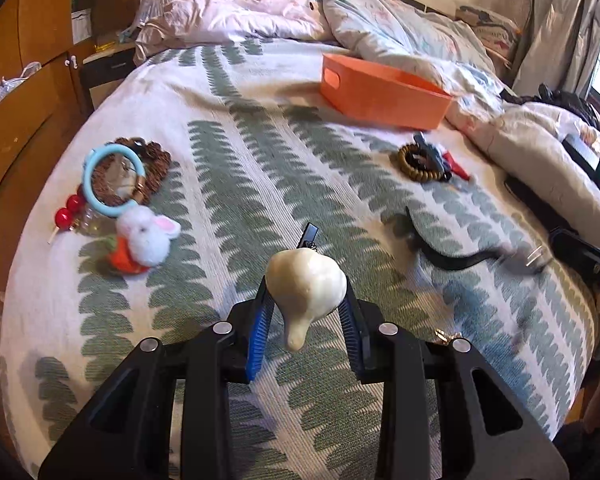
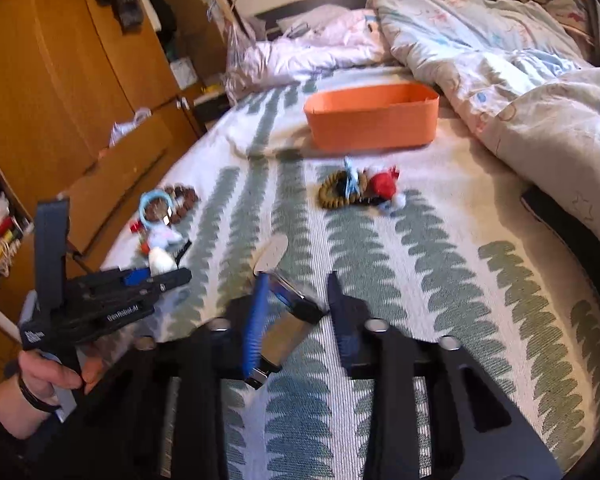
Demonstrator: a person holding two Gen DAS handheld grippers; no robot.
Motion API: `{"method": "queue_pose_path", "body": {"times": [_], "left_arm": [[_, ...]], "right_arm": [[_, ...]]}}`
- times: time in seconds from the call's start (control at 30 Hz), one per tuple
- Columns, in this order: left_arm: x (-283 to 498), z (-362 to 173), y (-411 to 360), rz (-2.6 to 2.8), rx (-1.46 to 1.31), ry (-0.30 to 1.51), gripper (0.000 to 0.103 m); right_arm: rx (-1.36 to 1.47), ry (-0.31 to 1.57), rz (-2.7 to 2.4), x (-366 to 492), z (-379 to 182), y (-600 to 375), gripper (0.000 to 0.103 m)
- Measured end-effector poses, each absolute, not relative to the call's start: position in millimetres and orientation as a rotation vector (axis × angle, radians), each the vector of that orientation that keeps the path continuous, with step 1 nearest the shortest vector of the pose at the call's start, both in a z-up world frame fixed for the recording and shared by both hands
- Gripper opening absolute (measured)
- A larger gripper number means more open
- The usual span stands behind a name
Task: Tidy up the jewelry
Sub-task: 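Carry the ornament with the left tool while the right tool carries the watch toward the basket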
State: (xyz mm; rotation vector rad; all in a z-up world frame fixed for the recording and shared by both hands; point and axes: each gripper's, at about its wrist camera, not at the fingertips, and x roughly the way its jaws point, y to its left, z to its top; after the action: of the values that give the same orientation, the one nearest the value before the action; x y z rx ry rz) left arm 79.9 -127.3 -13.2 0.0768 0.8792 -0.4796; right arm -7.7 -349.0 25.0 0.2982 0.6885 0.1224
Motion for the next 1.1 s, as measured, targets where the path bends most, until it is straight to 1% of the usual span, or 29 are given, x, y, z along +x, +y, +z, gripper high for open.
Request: {"method": "queue_pose_path", "body": {"times": [0.13, 0.27, 0.3, 0.37, 0.4, 0.47, 0.5, 0.53, 0.7, 0.77, 0.8, 0.83, 0.87, 0.9, 1.0, 1.1], "left_arm": [[84, -6, -121, -0.463, 0.060, 0.865, 0.033], [86, -6, -119, -0.452, 0.055, 0.865, 0.033], [86, -6, -118, -0.451, 0.054, 0.867, 0.033], [87, -6, -118, -0.449, 0.054, 0.870, 0.033], [86, -6, -118, -0.449, 0.052, 0.870, 0.033], [85, -5, -118, -0.451, 0.054, 0.869, 0.033], [85, -5, -118, -0.453, 0.057, 0.868, 0.033], [84, -5, -119, -0.453, 0.060, 0.866, 0.033], [83, -6, -120, -0.452, 0.064, 0.866, 0.033], [82, -6, -119, -0.452, 0.066, 0.864, 0.033], [83, -6, -119, -0.453, 0.067, 0.864, 0.033], [83, -6, -119, -0.452, 0.066, 0.864, 0.033], [83, -6, -119, -0.451, 0.065, 0.863, 0.033], [83, -6, -119, -0.449, 0.064, 0.863, 0.033], [85, -6, -117, -0.443, 0.057, 0.864, 0.033], [87, -4, -114, -0.438, 0.048, 0.865, 0.033]], "right_arm": [[0.325, 0.667, 0.102, -4, 32, -359, 0.024], [0.284, 0.775, 0.124, 7, 14, -352, 0.025], [0.246, 0.813, 0.118, 10, 7, -345, 0.028], [0.186, 0.835, 0.122, 10, 1, -334, 0.029], [0.157, 0.841, 0.125, 10, -1, -327, 0.031], [0.125, 0.854, 0.128, 11, -4, -320, 0.042], [0.105, 0.869, 0.129, 12, -6, -316, 0.049], [0.086, 0.882, 0.132, 13, -10, -313, 0.053], [0.038, 0.931, 0.079, 22, -24, -309, 0.054], [0.028, 0.940, 0.068, 25, -26, -307, 0.052], [0.024, 0.945, 0.064, 27, -27, -306, 0.047], [0.022, 0.945, 0.053, 27, -27, -305, 0.035], [0.021, 0.942, 0.040, 28, -26, -305, 0.029], [0.028, 0.938, 0.033, 27, -25, -306, 0.018], [0.056, 0.928, 0.033, 25, -20, -309, 0.012], [0.078, 0.903, 0.025, 21, -14, -314, 0.012]]}}
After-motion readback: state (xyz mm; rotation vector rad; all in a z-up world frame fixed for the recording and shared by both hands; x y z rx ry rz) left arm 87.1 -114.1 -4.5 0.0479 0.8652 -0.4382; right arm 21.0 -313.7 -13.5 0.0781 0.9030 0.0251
